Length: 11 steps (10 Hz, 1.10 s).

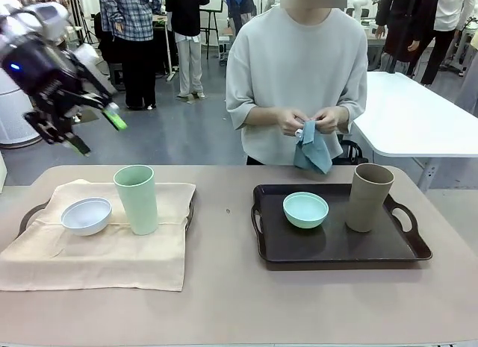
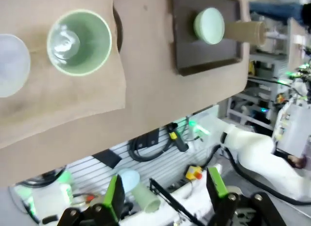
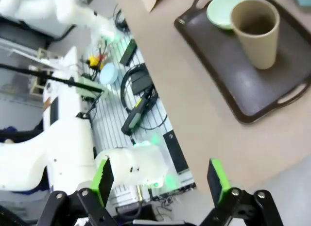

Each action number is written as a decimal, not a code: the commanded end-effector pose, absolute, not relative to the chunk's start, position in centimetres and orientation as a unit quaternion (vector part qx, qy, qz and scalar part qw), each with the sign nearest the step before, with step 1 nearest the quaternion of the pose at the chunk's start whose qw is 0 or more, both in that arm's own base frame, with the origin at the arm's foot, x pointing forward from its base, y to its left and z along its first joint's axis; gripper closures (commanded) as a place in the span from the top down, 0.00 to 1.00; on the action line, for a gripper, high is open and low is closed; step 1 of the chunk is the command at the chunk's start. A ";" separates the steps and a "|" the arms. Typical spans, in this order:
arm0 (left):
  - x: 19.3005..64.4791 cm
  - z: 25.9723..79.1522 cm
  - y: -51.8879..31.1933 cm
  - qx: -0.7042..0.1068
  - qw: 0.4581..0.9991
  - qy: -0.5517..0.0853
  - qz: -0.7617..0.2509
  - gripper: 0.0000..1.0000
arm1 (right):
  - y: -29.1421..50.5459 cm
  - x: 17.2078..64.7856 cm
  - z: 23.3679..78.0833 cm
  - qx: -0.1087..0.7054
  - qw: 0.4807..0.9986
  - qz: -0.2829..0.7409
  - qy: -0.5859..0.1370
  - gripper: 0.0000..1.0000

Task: Set up a tray with a mat and arrange the tableware.
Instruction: Pick up the Picnic Bowl and Reusable plastic cup from the Handle tray in front of the human's position and hold them in the air.

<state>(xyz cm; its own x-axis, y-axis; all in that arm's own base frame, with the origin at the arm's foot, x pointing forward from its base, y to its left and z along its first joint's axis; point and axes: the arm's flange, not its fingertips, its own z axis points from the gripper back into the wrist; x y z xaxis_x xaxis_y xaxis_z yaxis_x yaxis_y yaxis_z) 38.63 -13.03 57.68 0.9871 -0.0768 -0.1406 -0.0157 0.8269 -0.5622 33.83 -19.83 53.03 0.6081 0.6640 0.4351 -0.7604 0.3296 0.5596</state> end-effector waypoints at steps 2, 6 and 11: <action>40.2 55.8 -17.7 -0.231 0.968 0.096 -0.006 0.89 | -20.0 34.7 52.0 0.380 0.813 0.439 -0.039 1.00; 40.0 54.7 -19.1 -0.235 0.968 0.091 -0.013 0.89 | -19.8 34.5 51.8 0.385 0.811 0.437 -0.046 1.00; 41.9 54.3 -21.4 -0.231 0.968 0.088 -0.039 0.89 | -18.8 37.7 50.3 0.419 0.772 0.468 -0.097 1.00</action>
